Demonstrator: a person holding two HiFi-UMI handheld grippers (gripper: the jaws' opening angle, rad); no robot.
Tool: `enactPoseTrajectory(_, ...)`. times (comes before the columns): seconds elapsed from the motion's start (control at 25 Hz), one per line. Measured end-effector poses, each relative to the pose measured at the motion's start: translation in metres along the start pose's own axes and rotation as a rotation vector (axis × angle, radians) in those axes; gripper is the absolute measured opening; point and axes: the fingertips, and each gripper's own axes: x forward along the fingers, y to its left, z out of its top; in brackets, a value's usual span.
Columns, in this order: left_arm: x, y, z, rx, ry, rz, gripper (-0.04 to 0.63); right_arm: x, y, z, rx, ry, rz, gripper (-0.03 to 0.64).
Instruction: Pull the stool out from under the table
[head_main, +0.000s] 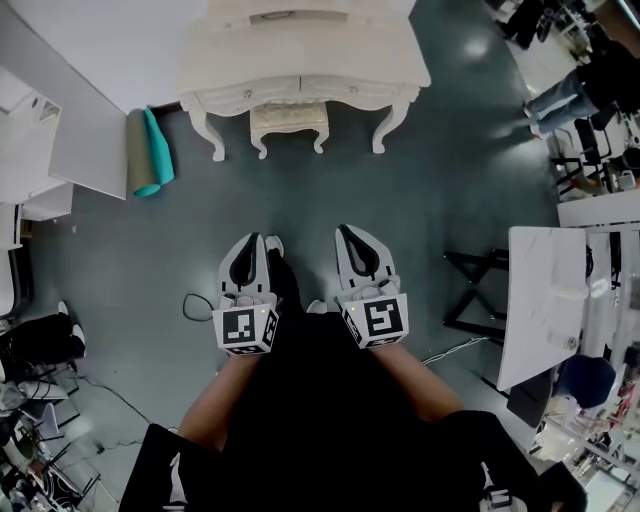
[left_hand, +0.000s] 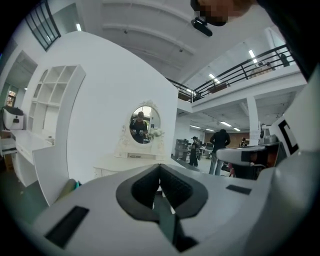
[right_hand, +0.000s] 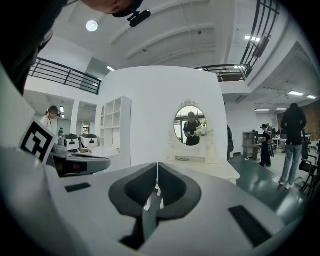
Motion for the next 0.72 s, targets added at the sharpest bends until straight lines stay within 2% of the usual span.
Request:
enactPoseTrajectory(0.2,0.044,0.025,-0.010,-0.096,0.041,-0.006,0.014,0.058,-0.012,0.010,-0.039,0.025,0.034,0.018)
enactPoseTrajectory(0.4,0.104,0.062,0.010,-0.082,0.042,-0.040,0.014,0.121,-0.027,0.031,-0.023,0.023,0.050,0.018)
enactPoseTrajectory(0.72,0.165,0.115,0.022,-0.085,0.060,-0.086,0.014,0.192,-0.043,0.043,0.010,0.032,0.027,0.018)
